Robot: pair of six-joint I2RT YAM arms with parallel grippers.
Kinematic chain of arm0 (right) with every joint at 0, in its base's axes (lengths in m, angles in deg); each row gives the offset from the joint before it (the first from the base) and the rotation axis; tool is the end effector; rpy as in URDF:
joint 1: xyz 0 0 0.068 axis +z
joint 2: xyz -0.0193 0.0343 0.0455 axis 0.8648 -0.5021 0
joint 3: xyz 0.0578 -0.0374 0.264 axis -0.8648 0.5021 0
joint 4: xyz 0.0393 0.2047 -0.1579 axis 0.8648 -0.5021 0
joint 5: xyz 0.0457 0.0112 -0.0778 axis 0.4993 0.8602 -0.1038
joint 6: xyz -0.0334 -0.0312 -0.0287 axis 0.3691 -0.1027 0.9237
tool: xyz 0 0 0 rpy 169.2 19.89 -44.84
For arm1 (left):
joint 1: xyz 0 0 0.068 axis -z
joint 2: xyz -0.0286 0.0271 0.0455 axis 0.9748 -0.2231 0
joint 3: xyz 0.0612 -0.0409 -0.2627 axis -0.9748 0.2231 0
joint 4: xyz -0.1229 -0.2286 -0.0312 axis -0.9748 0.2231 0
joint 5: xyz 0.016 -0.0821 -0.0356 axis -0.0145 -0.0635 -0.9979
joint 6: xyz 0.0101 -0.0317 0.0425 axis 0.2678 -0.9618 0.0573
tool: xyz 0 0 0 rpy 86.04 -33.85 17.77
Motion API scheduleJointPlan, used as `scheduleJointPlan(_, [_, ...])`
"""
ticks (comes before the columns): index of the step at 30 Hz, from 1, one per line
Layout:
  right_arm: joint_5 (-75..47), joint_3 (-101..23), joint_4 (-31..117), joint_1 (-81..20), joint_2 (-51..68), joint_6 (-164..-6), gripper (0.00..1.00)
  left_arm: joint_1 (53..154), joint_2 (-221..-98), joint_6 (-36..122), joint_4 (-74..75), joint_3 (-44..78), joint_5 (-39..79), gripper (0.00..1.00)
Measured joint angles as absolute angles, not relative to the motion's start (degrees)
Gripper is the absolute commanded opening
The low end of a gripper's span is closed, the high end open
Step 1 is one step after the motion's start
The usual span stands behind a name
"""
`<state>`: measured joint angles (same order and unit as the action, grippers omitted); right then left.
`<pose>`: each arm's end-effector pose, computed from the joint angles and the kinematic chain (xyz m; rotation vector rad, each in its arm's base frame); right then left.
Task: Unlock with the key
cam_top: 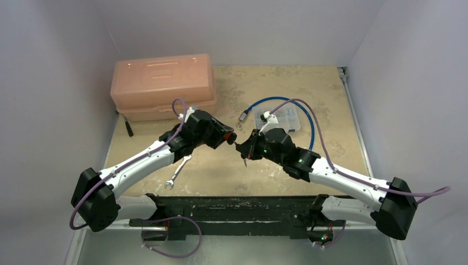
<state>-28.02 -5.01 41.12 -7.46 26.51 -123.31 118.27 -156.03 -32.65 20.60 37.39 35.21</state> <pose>0.1555 0.1957 0.2732 -0.0611 2.1141 0.9680 0.2094 -0.1774 0.2695 -1.0202 2.2316 -1.0178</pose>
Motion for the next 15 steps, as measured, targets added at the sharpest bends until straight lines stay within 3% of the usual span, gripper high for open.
scheduleJointPlan(15, [-28.2, -8.4, 36.8, -7.5, 24.6, -126.9, 0.00, 118.3, -156.1, -31.8, 20.6, 37.4, 35.9, 0.00])
